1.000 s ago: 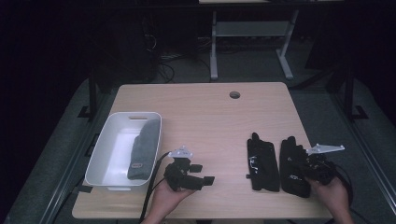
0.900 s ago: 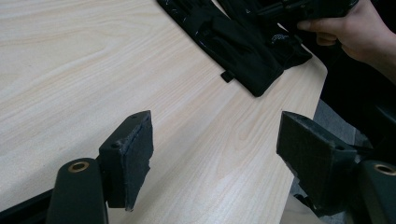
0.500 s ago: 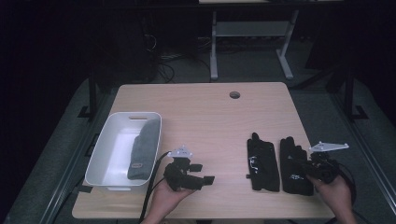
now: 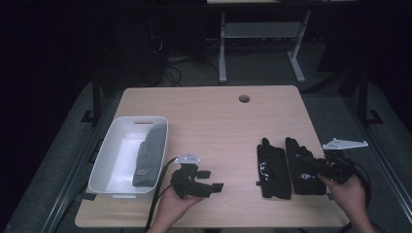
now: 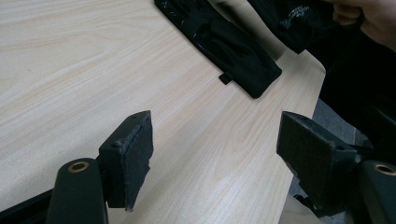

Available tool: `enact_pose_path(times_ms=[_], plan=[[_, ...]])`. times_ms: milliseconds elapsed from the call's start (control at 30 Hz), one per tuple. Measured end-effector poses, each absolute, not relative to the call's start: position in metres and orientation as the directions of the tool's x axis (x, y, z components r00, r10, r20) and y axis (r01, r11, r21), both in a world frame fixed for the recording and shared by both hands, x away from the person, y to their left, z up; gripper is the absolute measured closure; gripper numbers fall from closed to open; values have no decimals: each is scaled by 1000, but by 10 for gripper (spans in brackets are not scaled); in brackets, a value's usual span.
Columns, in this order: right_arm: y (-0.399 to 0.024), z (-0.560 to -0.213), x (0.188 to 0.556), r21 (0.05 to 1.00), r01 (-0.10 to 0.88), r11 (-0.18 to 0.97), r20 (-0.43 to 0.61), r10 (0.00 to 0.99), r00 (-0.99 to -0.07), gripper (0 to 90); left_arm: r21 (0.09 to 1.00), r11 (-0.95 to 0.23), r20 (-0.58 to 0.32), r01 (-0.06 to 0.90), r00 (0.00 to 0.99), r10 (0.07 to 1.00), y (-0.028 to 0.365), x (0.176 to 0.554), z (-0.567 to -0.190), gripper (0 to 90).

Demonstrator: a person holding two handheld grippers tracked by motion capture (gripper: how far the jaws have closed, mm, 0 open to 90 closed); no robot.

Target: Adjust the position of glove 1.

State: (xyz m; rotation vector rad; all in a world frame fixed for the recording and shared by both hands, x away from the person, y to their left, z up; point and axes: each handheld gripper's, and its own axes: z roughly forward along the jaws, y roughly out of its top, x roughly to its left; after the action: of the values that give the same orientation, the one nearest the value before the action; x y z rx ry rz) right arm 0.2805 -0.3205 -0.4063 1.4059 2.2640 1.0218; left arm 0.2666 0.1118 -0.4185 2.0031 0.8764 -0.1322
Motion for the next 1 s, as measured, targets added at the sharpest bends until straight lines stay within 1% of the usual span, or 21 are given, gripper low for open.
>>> enact_pose_path(times_ms=[167,367,567,867,1000], plan=[[-298,-398,288,711,648,272,143,847,-512,850,710,-322,-413,626,741,530,113,266,-417,268],[-267,-400,300,705,636,314,125,827,-548,852,710,-322,-413,626,741,530,114,266,-417,268],[-252,-409,307,688,647,330,129,821,-556,852,709,-324,-412,626,741,531,115,266,-416,268],[-247,-427,307,653,680,334,144,826,-544,848,709,-323,-411,627,740,533,115,266,-417,266],[-245,-435,306,642,691,332,150,829,-538,829,707,-324,-412,629,738,534,114,266,-418,266]])
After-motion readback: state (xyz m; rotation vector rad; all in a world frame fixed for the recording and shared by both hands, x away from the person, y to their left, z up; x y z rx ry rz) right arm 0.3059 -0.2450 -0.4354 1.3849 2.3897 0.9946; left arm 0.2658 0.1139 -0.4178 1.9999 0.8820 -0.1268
